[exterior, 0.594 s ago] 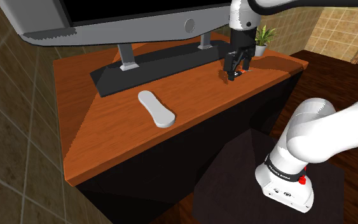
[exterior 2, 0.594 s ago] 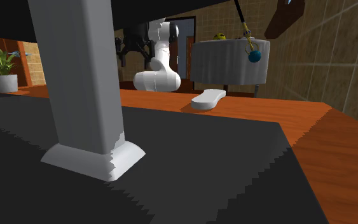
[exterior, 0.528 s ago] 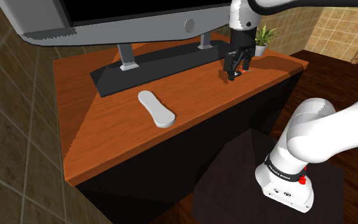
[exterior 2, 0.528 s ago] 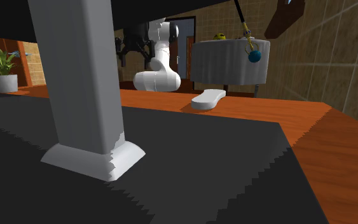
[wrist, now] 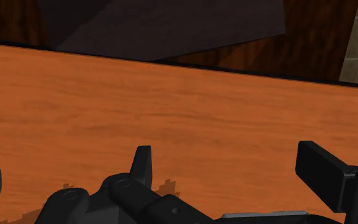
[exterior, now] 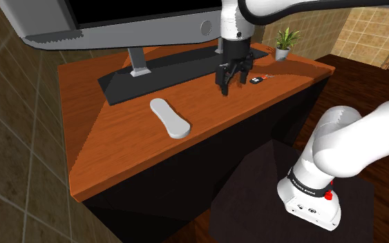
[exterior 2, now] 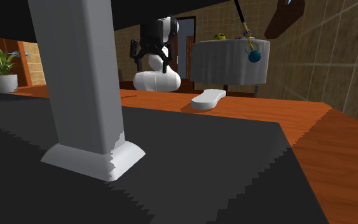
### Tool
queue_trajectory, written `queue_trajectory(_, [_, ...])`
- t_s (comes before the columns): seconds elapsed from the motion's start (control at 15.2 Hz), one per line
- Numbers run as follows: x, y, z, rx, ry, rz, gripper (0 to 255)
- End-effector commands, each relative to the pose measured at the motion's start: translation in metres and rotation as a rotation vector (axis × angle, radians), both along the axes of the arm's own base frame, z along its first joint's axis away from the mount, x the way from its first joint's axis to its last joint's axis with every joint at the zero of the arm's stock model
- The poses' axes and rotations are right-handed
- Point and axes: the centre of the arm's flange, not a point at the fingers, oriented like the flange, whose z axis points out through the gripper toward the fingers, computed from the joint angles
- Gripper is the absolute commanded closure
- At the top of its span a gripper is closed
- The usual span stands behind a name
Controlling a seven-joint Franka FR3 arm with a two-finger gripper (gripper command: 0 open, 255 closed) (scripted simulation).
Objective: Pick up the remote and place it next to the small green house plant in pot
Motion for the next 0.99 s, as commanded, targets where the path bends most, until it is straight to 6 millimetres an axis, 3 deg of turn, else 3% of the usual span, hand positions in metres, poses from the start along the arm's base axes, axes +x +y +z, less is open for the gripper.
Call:
queue_trajectory(0.0, [0.013,0.020,-0.003,0.008,-0.008,-0.006,0])
queue_trajectory(0.92, [0.112,0.161,-0.016,0.061,-0.062,-0.045,0])
